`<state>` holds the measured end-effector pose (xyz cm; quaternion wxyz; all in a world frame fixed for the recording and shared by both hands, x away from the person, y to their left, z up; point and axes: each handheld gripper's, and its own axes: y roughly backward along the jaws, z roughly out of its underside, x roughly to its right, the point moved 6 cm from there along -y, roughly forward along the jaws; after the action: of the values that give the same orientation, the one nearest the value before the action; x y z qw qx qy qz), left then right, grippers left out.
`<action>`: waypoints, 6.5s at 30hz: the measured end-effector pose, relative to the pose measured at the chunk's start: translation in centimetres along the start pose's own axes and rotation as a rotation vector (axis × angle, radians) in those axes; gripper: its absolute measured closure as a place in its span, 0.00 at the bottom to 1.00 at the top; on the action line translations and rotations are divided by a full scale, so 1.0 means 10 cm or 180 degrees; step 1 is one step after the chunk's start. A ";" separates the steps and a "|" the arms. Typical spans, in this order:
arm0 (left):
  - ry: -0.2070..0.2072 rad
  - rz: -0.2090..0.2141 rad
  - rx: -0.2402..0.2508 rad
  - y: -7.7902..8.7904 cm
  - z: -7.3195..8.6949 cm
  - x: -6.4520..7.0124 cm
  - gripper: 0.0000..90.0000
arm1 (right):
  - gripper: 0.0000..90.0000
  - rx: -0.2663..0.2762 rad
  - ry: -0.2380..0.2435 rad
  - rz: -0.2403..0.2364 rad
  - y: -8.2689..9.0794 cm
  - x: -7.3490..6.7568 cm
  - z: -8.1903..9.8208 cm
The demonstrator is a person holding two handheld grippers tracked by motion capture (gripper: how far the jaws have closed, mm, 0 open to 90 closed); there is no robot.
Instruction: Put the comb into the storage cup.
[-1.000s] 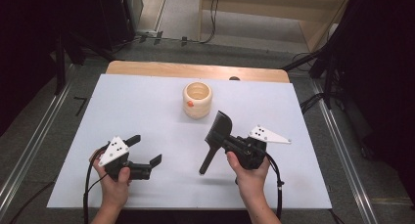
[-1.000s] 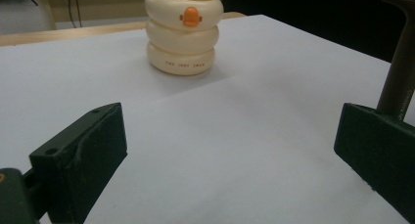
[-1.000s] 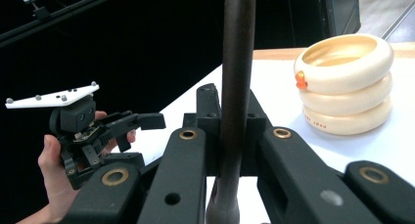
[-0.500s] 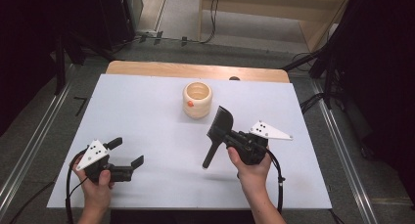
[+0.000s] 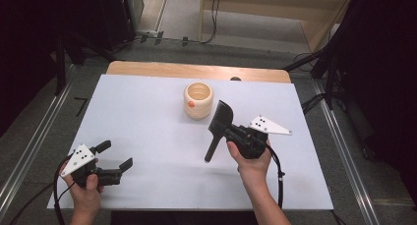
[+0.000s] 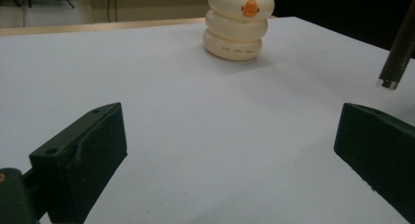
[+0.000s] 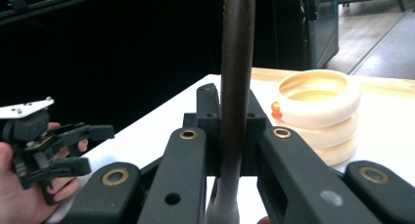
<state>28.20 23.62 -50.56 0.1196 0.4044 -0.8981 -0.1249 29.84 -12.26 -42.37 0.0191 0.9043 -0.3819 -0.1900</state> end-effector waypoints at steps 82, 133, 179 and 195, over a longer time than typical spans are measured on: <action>0.0022 -0.0031 0.0002 -0.03 0.05 0.01 0.00 | 0.92 0.0602 0.0431 0.0039 -0.46 0.31 -0.89; 0.0031 -0.0014 -0.0005 -0.03 0.05 0.00 0.00 | 0.92 0.0636 0.0570 0.0282 -1.07 0.78 -1.06; 0.0026 -0.0003 -0.0008 -0.03 0.05 0.00 0.00 | 0.92 0.0631 0.0064 0.0540 -1.33 1.08 -0.35; 0.0022 -0.0017 -0.0012 -0.04 0.05 0.00 0.00 | 0.79 0.0509 -0.0018 0.0591 -1.39 1.11 -0.20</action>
<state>28.30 23.45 -51.16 0.1232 0.4070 -0.8963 -0.1255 47.09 -10.40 -46.65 -0.0367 0.8631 -0.4780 -0.1589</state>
